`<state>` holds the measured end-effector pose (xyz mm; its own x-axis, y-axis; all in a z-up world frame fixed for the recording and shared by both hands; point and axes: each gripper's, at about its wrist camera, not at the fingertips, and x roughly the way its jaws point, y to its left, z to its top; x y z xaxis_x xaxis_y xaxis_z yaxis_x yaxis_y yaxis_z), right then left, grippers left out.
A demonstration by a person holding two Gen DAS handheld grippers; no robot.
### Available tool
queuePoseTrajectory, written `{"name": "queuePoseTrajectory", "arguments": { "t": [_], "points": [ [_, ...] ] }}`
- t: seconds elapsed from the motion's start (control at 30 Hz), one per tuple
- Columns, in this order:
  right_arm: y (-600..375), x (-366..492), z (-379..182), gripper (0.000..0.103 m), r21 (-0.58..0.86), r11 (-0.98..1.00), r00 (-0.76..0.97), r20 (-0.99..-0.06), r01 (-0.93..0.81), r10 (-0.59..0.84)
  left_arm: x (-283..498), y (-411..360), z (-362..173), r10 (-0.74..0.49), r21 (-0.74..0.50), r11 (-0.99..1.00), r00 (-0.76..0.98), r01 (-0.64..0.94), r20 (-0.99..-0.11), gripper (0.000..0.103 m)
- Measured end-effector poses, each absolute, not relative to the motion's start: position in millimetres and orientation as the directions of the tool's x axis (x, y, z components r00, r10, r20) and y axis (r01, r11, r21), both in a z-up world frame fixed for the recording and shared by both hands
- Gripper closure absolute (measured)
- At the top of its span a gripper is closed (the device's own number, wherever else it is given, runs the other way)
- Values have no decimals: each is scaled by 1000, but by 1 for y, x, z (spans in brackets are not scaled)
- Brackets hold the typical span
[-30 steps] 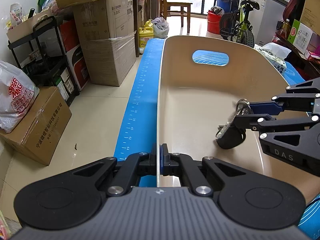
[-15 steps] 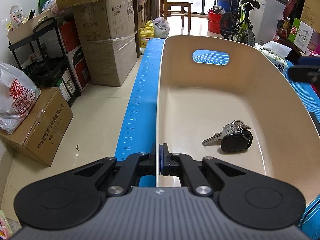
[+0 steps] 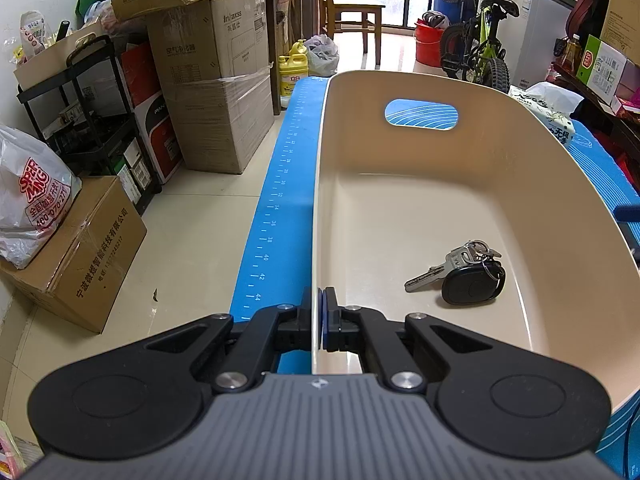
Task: Organize rigid objects
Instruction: 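Move the right gripper to the white charger and grasp it, then carry the white charger into the basket and release it beside the keys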
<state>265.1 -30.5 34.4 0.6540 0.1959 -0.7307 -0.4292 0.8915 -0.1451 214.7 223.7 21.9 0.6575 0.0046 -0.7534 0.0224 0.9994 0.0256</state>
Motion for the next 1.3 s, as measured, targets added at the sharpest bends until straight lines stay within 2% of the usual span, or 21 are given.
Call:
{"name": "queuePoseTrajectory", "arguments": {
  "t": [0.27, 0.47, 0.53, 0.7, 1.07, 1.3],
  "points": [
    [-19, 271, 4, 28, -164, 853, 586, -788, -495, 189, 215, 223, 22, 6, 27, 999, 658, 22, -753, 99],
    [-17, 281, -12, 41, -131, 851, 540, -818, -509, 197, 215, 223, 22, 6, 27, 999, 658, 22, -753, 99],
    [-16, 282, -16, 53, -140, 851, 541, -820, -506, 186, 215, 223, 22, 6, 27, 999, 658, 22, -753, 99],
    [-20, 278, -16, 58, -146, 855, 558, -808, -497, 186, 215, 224, 22, 6, 27, 999, 658, 22, -753, 99],
    [-26, 258, 23, 59, -165, 888, 668, -720, -429, 189, 215, 223, 22, 6, 28, 999, 658, 22, -753, 99],
    [-23, 250, 76, 59, -176, 910, 779, -593, -376, 207, 215, 223, 22, 7, 28, 999, 658, 22, -753, 99]
  ]
}}
